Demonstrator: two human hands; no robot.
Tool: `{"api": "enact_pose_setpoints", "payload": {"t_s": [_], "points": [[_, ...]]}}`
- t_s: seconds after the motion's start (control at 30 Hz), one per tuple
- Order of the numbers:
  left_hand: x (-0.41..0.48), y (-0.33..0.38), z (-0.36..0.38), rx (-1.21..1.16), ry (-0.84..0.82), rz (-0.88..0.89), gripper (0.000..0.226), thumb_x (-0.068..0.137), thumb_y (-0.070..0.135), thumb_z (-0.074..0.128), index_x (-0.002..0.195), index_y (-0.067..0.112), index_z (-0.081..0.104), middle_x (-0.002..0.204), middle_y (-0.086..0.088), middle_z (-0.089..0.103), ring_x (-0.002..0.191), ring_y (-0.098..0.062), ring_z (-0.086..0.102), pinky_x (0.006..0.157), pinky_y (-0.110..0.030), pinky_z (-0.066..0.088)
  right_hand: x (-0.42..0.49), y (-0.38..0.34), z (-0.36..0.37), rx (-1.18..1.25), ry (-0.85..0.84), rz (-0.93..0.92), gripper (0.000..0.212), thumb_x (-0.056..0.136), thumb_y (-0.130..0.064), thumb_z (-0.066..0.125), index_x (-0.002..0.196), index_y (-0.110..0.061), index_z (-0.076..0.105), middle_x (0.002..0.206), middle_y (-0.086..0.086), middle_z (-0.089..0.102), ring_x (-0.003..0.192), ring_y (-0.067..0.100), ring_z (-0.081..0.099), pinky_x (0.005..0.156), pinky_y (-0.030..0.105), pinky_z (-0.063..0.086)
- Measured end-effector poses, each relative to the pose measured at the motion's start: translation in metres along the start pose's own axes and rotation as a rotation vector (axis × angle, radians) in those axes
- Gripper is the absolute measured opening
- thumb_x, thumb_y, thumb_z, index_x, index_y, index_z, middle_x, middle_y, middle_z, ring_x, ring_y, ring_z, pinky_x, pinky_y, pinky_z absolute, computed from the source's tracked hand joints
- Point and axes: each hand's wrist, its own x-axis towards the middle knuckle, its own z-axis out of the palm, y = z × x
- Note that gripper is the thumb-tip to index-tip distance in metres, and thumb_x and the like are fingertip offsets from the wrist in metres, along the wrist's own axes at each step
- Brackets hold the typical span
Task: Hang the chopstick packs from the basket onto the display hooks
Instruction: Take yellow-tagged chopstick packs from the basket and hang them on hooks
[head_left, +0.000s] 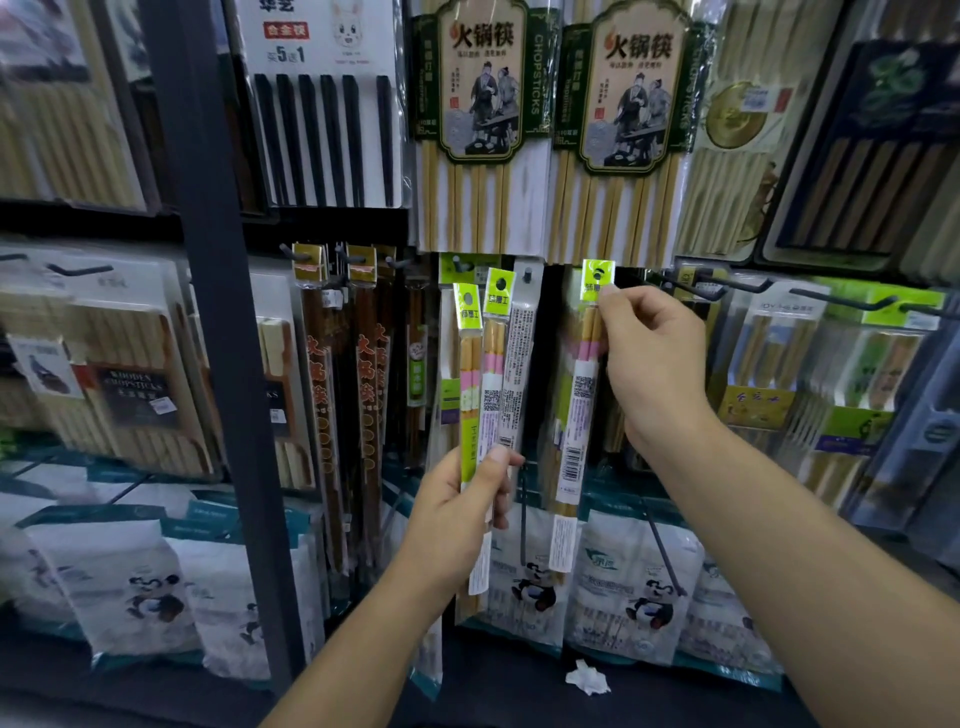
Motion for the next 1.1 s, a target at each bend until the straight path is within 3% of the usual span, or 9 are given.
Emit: {"api": "enact_pose_setpoints", "payload": {"t_s": [0.13, 0.27, 0.37, 0.47, 0.6, 0.67, 0.77, 0.93, 1.1], "points": [[-0.001, 0.001, 0.001, -0.063, -0.057, 0.017, 0.028, 0.093, 0.047, 0.057, 0.095, 0.026, 0.075, 0.067, 0.003, 0.054, 0.056, -0.015, 0.052, 0.052, -0.031, 0.051, 0.009, 0.005, 0.001, -0.015, 0.012, 0.0, 0.032, 0.098, -0.019, 0.06, 0.069, -0.005, 0.066, 0.053, -0.008, 0.057, 0.051, 0.003, 0.054, 0.056, 0.013, 0.045], [-0.001, 0.001, 0.0, -0.083, -0.077, 0.015, 0.027, 0.091, 0.048, 0.059, 0.095, 0.028, 0.076, 0.068, 0.004, 0.051, 0.056, -0.013, 0.047, 0.046, -0.028, 0.043, 0.014, 0.012, 0.002, -0.071, 0.019, 0.022, 0.031, 0.096, -0.023, 0.062, 0.071, -0.007, 0.067, 0.061, -0.001, 0.058, 0.059, 0.008, 0.054, 0.064, 0.02, 0.048], [-0.001, 0.001, 0.0, -0.141, -0.099, 0.01, 0.029, 0.09, 0.049, 0.059, 0.095, 0.025, 0.074, 0.07, 0.005, 0.049, 0.053, -0.01, 0.038, 0.042, -0.023, 0.031, 0.016, 0.018, 0.003, -0.098, 0.005, 0.066, 0.032, 0.098, -0.024, 0.062, 0.072, -0.006, 0.068, 0.055, -0.005, 0.056, 0.052, 0.003, 0.052, 0.059, 0.013, 0.045], [-0.002, 0.004, -0.001, -0.196, -0.127, 0.013, 0.035, 0.09, 0.053, 0.056, 0.093, 0.02, 0.066, 0.071, 0.005, 0.05, 0.05, -0.009, 0.034, 0.041, -0.02, 0.027, 0.014, 0.02, 0.002, -0.118, 0.007, 0.096, 0.033, 0.098, -0.028, 0.062, 0.077, -0.004, 0.072, 0.064, 0.009, 0.063, 0.059, 0.005, 0.055, 0.066, 0.017, 0.046], [-0.003, 0.006, -0.002, -0.209, -0.116, 0.006, 0.033, 0.097, 0.048, 0.05, 0.094, 0.016, 0.05, 0.073, 0.002, 0.052, 0.051, -0.01, 0.034, 0.041, -0.019, 0.028, 0.009, 0.02, 0.0, -0.163, 0.048, 0.079, 0.022, 0.097, -0.027, 0.064, 0.079, -0.013, 0.069, 0.056, -0.014, 0.062, 0.055, -0.007, 0.055, 0.065, 0.019, 0.041], [-0.003, 0.006, -0.002, -0.188, -0.106, 0.003, 0.03, 0.104, 0.042, 0.046, 0.096, 0.013, 0.049, 0.075, 0.001, 0.053, 0.052, -0.01, 0.035, 0.042, -0.019, 0.029, 0.006, 0.021, -0.001, -0.161, 0.091, 0.073, 0.019, 0.096, -0.027, 0.066, 0.083, -0.014, 0.064, 0.059, -0.013, 0.06, 0.055, -0.007, 0.052, 0.063, 0.019, 0.042], [-0.004, 0.005, -0.001, -0.131, -0.102, 0.021, 0.03, 0.107, 0.04, 0.043, 0.1, 0.012, 0.051, 0.077, 0.001, 0.055, 0.054, -0.01, 0.041, 0.044, -0.02, 0.031, -0.003, 0.016, -0.001, -0.124, 0.077, 0.059, 0.016, 0.096, -0.023, 0.064, 0.082, -0.016, 0.063, 0.059, -0.018, 0.061, 0.055, -0.007, 0.054, 0.054, 0.007, 0.042], [-0.004, 0.007, 0.007, -0.136, -0.112, 0.04, 0.026, 0.099, 0.042, 0.05, 0.092, 0.019, 0.059, 0.08, -0.003, 0.058, 0.057, -0.015, 0.053, 0.042, -0.027, 0.042, -0.019, 0.002, 0.005, 0.052, -0.157, 0.129, 0.014, 0.1, -0.027, 0.06, 0.094, -0.022, 0.072, 0.079, -0.005, 0.071, 0.061, 0.001, 0.06, 0.06, 0.018, 0.047], [-0.005, 0.005, 0.007, -0.14, -0.153, 0.048, 0.032, 0.095, 0.044, 0.054, 0.098, 0.013, 0.058, 0.076, -0.003, 0.058, 0.057, -0.017, 0.057, 0.044, -0.03, 0.05, -0.03, 0.001, 0.012, 0.052, -0.233, 0.066, 0.015, 0.099, -0.025, 0.063, 0.088, -0.021, 0.073, 0.075, -0.004, 0.072, 0.061, 0.003, 0.059, 0.055, 0.012, 0.046]]}}
